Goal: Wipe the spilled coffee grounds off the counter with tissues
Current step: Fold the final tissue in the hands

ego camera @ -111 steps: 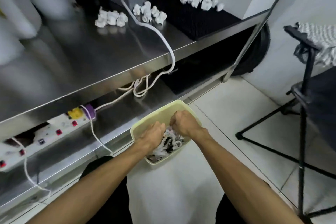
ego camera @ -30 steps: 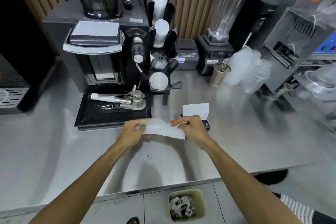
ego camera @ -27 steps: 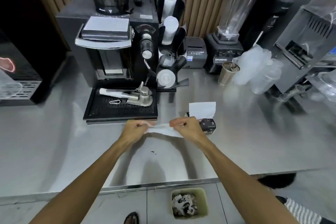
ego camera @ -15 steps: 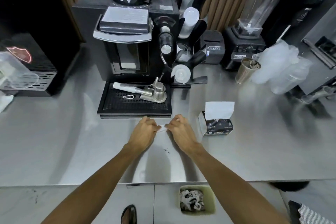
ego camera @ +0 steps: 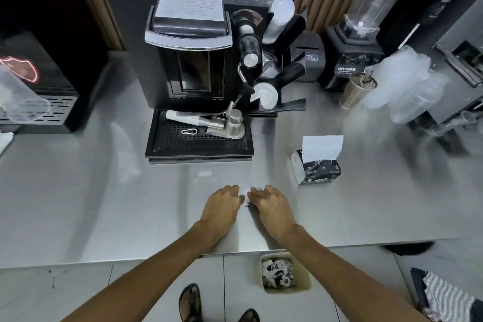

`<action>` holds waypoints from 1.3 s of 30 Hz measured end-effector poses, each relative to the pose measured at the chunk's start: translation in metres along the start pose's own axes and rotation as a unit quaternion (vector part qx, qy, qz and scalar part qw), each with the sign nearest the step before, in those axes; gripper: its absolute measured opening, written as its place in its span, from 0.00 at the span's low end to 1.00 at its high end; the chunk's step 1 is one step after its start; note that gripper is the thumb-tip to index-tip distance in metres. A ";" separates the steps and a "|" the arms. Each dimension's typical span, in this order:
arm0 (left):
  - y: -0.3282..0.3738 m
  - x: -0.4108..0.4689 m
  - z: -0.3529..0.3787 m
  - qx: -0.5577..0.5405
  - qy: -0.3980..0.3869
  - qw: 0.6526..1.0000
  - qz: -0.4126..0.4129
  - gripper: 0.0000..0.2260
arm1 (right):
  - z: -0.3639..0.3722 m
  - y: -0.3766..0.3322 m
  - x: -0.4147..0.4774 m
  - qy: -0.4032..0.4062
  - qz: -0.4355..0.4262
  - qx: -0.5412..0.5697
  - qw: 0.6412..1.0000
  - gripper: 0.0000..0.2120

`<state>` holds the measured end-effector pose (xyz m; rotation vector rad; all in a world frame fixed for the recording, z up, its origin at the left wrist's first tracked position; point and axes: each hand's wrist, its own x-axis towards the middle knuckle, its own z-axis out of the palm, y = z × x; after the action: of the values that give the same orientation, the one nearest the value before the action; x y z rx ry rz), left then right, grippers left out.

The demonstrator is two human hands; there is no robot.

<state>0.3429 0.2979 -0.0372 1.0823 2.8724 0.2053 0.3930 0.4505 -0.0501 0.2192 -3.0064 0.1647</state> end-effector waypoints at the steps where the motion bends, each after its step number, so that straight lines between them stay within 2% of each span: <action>1: 0.003 -0.003 0.001 -0.003 -0.010 1.000 -0.008 0.07 | 0.001 -0.005 -0.003 -0.009 0.007 -0.008 1.000 0.09; 3: 0.008 -0.007 0.004 -0.021 -0.026 0.999 -0.036 0.12 | -0.004 -0.012 -0.008 -0.034 0.070 0.040 0.996 0.09; 6: 0.010 -0.006 0.009 -0.097 -0.017 0.991 -0.086 0.12 | -0.006 -0.019 -0.009 -0.017 0.172 0.090 0.981 0.12; 10: 0.010 0.000 0.005 -0.166 -0.030 0.977 -0.134 0.09 | -0.011 -0.023 -0.001 0.002 0.232 0.177 0.956 0.12; 14: 0.007 0.005 0.003 -0.207 -0.043 0.965 -0.158 0.07 | -0.006 -0.025 0.003 -0.003 0.295 0.233 0.926 0.07; 16: 0.005 0.006 0.003 -0.225 -0.031 0.960 -0.165 0.11 | -0.002 -0.026 0.003 0.008 0.321 0.261 0.910 0.05; 20: 0.006 0.007 0.004 -0.241 -0.036 0.957 -0.159 0.14 | 0.003 -0.028 0.005 0.008 0.317 0.277 0.907 0.05; 23: 0.006 0.009 0.004 -0.255 -0.041 0.951 -0.169 0.13 | 0.003 -0.023 0.006 -0.027 0.295 0.291 0.910 0.09; 25: 0.005 0.011 0.004 -0.261 -0.047 0.948 -0.175 0.12 | 0.001 -0.018 0.006 -0.055 0.269 0.293 0.916 0.07; 31: 0.005 0.015 -0.005 -0.269 -0.071 0.945 -0.171 0.09 | -0.002 -0.018 0.014 -0.069 0.271 0.216 0.935 0.06; 37: 0.000 0.019 -0.011 -0.281 -0.141 0.937 -0.153 0.08 | -0.001 -0.017 0.023 -0.077 0.284 0.235 0.926 0.08; 39: -0.005 0.023 -0.014 -0.279 -0.174 0.934 -0.141 0.04 | 0.000 -0.017 0.022 -0.077 0.280 0.240 0.926 0.09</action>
<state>0.3206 0.3077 -0.0250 0.5280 2.3810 0.6812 0.3736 0.4306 -0.0456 -0.6243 -3.0327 0.9764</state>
